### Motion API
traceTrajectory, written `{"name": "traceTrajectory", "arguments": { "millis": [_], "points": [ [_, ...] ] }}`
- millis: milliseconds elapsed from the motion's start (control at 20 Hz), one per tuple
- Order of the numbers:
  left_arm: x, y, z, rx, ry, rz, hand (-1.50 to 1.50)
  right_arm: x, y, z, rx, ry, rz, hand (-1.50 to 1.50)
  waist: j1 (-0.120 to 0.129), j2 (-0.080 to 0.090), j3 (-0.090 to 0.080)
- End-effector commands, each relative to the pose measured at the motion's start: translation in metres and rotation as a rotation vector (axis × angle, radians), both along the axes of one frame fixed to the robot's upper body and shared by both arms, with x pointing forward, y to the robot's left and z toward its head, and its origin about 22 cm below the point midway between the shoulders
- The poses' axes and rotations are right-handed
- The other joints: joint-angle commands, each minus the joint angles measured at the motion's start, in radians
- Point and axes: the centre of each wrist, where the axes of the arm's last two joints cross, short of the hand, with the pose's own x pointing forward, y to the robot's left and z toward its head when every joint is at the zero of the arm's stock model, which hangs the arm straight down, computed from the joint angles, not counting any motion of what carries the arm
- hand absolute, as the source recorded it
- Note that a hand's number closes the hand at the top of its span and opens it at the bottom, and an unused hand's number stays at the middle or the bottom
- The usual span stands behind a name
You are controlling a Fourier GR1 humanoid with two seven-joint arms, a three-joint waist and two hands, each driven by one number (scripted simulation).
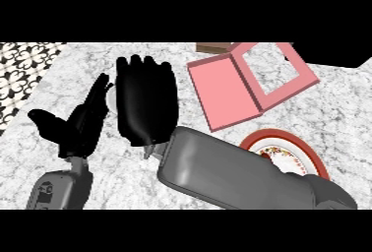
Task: Pick the can from the plate and place it in the cardboard box
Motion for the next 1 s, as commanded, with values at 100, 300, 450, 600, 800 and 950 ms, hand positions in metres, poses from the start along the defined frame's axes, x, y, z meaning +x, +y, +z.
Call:
{"name": "traceTrajectory", "arguments": {
  "millis": [100, 300, 450, 600, 800, 950],
  "points": [
    [0.002, 0.008, 0.005, 0.005, -0.007, 0.043, 0.0, 0.013, 0.018, 0.029, 0.117, 0.02, -0.171, 1.5, -0.036, 0.002, 0.001],
    [-0.004, 0.003, -0.008, -0.01, 0.003, 0.05, 0.0, 0.032, 0.019, 0.028, 0.107, 0.055, -0.223, 1.5, -0.052, 0.005, 0.001],
    [-0.006, 0.021, -0.004, -0.005, 0.004, 0.047, 0.0, 0.051, 0.019, 0.036, 0.117, 0.02, -0.263, 1.5, -0.055, 0.006, 0.001],
    [0.002, 0.021, 0.006, 0.009, -0.014, 0.088, 0.0, 0.066, 0.014, 0.016, 0.002, -0.008, -0.316, 1.5, -0.087, 0.004, 0.002],
    [-0.014, 0.026, 0.004, 0.018, -0.021, 0.049, 0.0, 0.094, 0.001, 0.007, -0.023, -0.007, -0.367, 1.5, -0.059, 0.009, 0.002],
    [-0.009, 0.023, 0.008, -0.013, -0.016, 0.092, 0.0, 0.109, -0.01, -0.004, -0.056, 0.021, -0.369, 1.5, -0.077, 0.009, 0.003]
  ]
}}
